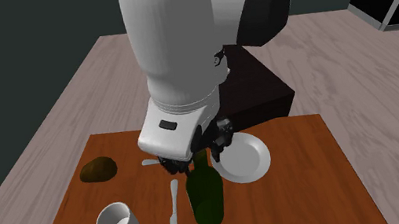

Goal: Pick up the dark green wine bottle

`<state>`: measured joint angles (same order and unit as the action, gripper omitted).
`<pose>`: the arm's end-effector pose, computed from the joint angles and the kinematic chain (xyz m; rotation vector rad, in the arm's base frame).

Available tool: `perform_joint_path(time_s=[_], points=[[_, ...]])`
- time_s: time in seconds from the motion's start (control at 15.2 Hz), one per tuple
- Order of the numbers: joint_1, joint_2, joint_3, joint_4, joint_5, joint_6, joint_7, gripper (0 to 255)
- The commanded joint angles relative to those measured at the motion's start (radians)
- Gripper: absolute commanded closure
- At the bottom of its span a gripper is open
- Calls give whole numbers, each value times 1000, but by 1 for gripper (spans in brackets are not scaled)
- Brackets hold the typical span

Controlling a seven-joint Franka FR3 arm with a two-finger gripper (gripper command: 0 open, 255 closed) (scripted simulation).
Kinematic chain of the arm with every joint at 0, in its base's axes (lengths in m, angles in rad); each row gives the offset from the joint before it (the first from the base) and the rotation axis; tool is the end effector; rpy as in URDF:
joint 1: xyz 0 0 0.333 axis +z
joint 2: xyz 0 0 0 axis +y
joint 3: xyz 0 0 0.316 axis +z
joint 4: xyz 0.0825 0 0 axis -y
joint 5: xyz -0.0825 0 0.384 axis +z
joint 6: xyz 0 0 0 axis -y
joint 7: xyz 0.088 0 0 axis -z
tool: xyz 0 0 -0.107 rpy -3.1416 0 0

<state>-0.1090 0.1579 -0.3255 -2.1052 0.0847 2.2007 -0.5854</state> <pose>0.5108 -0.2310 0.3427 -3.0967 -0.1574 0.0590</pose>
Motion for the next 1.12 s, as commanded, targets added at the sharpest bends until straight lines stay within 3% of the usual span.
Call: perform_joint_path(time_s=[0.0, 0.53, 1.06], points=[[0, 1, 0, 0, 1, 2, 0, 255], [0, 2, 0, -1, 1, 3, 0, 255], [5, -54, -4, 45, -25, -96, 19, 255]])
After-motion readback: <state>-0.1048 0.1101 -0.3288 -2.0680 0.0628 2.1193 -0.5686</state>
